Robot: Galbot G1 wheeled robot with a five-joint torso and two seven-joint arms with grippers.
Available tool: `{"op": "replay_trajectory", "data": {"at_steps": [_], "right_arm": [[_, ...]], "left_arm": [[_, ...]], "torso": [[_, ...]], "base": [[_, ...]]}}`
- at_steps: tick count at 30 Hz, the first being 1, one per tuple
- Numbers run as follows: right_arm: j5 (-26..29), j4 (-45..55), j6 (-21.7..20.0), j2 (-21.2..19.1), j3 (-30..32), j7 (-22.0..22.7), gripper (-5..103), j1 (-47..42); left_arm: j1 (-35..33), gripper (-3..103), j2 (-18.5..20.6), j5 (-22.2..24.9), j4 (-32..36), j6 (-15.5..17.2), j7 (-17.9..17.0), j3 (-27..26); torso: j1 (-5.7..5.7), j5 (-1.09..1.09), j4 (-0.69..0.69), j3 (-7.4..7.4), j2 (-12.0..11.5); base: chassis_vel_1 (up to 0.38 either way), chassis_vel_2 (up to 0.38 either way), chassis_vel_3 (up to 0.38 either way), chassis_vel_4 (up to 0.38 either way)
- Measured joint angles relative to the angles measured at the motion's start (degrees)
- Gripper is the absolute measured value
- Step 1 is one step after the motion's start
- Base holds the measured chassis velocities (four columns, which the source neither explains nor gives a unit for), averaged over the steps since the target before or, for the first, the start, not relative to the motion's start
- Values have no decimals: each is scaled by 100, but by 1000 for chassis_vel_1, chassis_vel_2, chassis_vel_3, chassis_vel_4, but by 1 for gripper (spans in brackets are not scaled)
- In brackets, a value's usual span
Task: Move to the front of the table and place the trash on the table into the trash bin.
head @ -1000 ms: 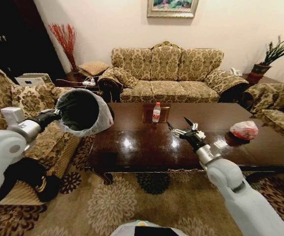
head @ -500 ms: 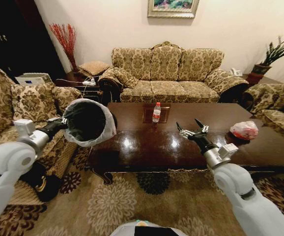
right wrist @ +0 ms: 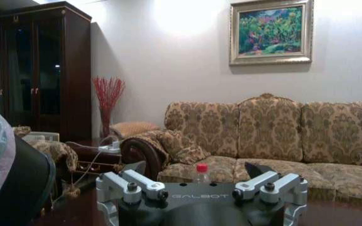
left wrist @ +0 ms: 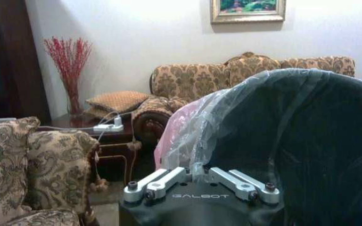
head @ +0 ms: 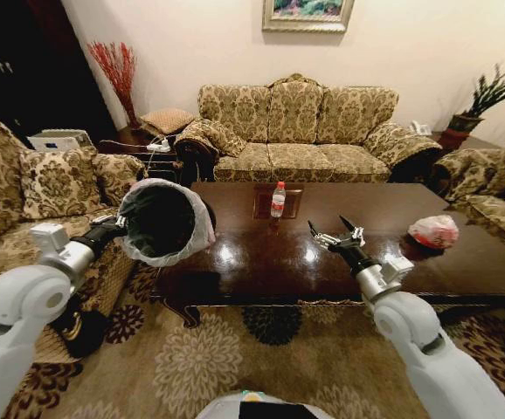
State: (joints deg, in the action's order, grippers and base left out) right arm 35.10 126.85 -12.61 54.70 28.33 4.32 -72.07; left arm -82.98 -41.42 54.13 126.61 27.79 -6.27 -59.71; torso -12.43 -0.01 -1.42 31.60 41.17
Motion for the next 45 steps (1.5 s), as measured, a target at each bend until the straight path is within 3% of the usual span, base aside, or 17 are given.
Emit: {"op": "replay_trajectory", "data": {"at_steps": [10, 14, 21, 27, 45], "right_arm": [[-19, -140, 62, 2, -35, -6, 100, 92], [-5, -196, 178, -22, -78, -2, 100, 144], [39, -258, 115, 11, -91, 5, 100, 217], [39, -247, 105, 27, -100, 32, 100, 199], [48, -358, 211, 68, -301, -1, 100, 311]], "left_arm": [[18, 0, 4, -2, -58, -14, 19, 12], [19, 0, 29, 5, -73, -20, 23, 13], [8, 0, 32, 4, -82, -20, 12, 12], [5, 0, 42, 9, -80, -21, 25, 6], [8, 0, 46, 14, -77, -67, 41, 0]], "torso": [[0, 9, 2, 0, 0], [-1, 2, 5, 0, 0], [0, -2, -4, 0, 0], [0, 5, 2, 0, 0], [-3, 3, 2, 2, -2]], "base": [[-146, -134, 137, 137], [-75, -64, 41, 28], [0, 0, 0, 0], [0, 0, 0, 0], [-136, 123, 132, -123]]}}
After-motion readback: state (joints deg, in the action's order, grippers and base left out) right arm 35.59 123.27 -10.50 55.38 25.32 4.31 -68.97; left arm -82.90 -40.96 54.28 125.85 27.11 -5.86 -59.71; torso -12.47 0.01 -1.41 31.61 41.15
